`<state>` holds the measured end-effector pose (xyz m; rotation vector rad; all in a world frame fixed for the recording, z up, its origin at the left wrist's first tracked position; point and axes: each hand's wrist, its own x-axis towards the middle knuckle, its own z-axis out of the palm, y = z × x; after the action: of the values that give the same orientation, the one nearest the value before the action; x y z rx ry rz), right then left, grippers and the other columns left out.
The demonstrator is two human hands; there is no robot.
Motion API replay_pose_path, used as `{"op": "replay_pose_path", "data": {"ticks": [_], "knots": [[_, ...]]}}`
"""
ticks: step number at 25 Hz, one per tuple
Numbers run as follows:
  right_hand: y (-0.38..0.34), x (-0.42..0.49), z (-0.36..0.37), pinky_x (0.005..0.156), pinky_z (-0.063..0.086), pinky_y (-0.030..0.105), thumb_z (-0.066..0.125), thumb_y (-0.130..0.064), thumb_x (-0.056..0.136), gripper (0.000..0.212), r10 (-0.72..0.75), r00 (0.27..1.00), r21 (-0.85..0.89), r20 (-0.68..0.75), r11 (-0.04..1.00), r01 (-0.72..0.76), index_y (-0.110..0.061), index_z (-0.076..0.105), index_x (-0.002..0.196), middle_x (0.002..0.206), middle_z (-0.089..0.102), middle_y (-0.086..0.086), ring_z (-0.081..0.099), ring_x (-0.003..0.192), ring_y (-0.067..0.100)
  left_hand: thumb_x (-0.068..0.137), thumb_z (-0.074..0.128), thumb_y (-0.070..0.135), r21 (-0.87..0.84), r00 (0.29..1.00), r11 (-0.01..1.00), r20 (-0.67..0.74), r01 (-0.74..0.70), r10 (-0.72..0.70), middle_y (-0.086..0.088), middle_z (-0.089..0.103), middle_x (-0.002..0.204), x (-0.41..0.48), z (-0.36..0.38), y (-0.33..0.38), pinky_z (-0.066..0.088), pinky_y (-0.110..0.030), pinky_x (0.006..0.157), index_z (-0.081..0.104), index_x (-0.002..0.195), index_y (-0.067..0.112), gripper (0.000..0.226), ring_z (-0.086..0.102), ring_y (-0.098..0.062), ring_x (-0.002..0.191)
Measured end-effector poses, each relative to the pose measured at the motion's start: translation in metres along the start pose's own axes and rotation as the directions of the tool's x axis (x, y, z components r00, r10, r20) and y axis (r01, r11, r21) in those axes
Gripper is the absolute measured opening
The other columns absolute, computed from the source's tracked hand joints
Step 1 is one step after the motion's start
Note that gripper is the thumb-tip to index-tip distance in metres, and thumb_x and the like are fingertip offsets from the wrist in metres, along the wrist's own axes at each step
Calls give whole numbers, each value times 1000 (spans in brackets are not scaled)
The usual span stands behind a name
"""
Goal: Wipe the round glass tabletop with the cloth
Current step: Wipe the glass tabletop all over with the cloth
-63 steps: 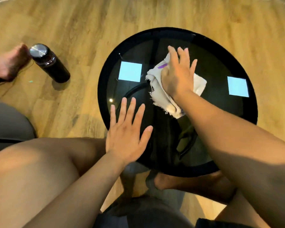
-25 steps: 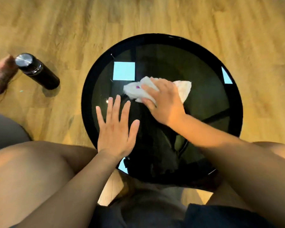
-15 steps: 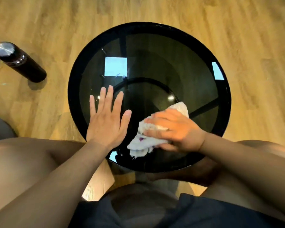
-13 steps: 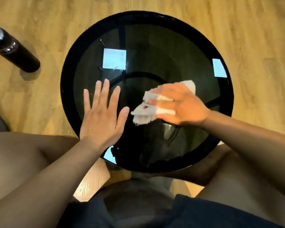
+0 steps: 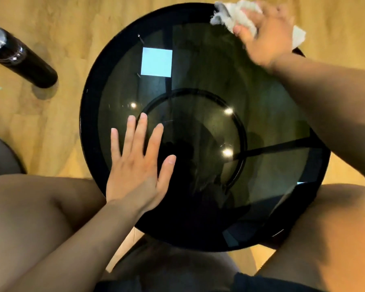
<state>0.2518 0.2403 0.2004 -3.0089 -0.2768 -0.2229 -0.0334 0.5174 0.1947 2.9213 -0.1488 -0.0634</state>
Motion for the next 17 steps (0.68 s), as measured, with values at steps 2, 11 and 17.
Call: {"op": "replay_pose_path", "data": {"ticks": [2, 11, 17], "knots": [[-10, -24, -7, 110, 26, 43, 32, -58, 96, 58, 7, 1000, 66, 18, 998, -8, -27, 46, 143, 151, 41, 5, 34, 134, 35, 102, 19, 53, -13, 1000, 1000, 3, 2, -2, -14, 16, 165, 2, 0, 0, 5, -58, 122, 24, 153, 18, 62, 5, -29, 154], [-63, -269, -53, 93, 43, 52, 63, -44, 88, 42, -261, 960, 361, 105, 909, 208, -27, 66, 126, 134, 59, 6, 52, 108, 37, 98, 11, 55, 16, 999, 999, 6, 36, -36, -14, 21, 164, 3, -6, 6, 6, -57, 123, 26, 153, 17, 69, 9, -32, 153], [-64, -303, -69, 80, 46, 43, 70, -30, 82, 42, -632, 756, 310, 170, 763, 567, -18, 69, 122, 121, 63, 14, 56, 95, 35, 98, 11, 54, 3, 1000, 1000, 7, 21, -21, -15, 21, 164, 1, -4, 7, 6, -56, 123, 26, 153, 15, 69, 10, -33, 153]]}}
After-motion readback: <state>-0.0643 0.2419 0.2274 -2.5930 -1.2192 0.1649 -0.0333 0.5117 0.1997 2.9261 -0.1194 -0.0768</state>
